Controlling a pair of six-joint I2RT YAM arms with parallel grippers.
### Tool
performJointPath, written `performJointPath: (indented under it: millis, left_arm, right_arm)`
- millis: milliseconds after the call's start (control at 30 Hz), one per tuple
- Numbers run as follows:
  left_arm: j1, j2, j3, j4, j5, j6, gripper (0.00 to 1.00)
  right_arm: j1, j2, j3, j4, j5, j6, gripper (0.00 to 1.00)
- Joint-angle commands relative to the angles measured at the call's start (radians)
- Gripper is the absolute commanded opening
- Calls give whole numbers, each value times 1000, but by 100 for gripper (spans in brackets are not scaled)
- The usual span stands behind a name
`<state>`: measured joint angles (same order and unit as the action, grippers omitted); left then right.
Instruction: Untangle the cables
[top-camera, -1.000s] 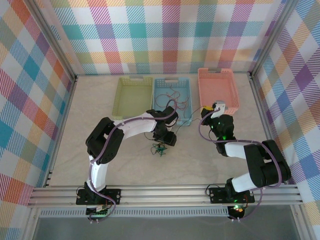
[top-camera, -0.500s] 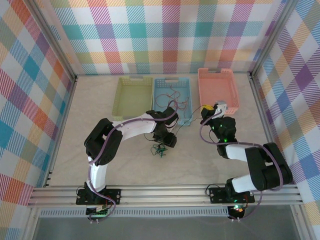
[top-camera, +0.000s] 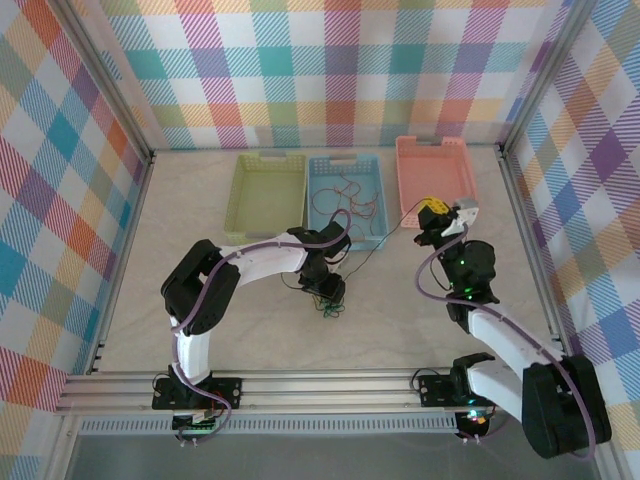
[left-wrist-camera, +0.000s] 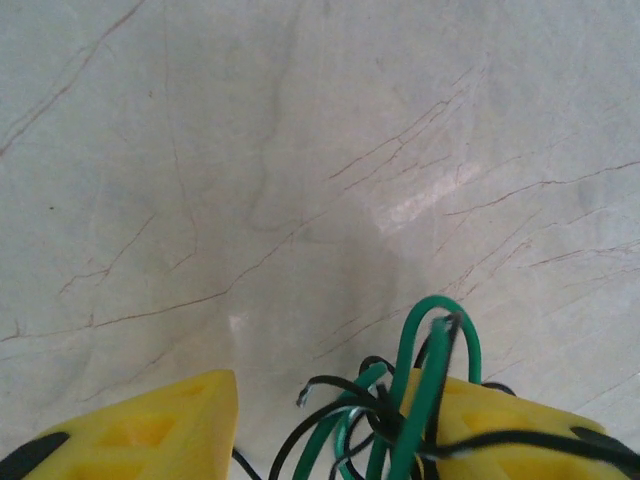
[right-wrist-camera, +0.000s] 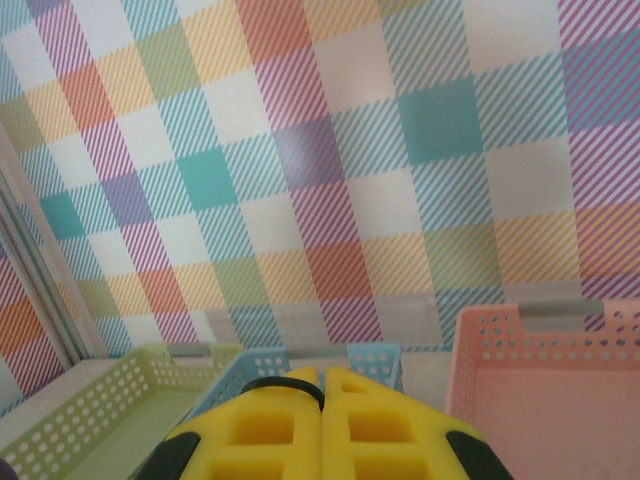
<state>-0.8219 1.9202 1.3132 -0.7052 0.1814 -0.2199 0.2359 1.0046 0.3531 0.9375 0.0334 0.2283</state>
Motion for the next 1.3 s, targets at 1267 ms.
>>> performJointPath:
  millis: [1267]
  left_arm:
    - [-19,-507,-433,46,-184,-161,30]
  right_arm:
    - [-165,-150,489,-789,29,101,0]
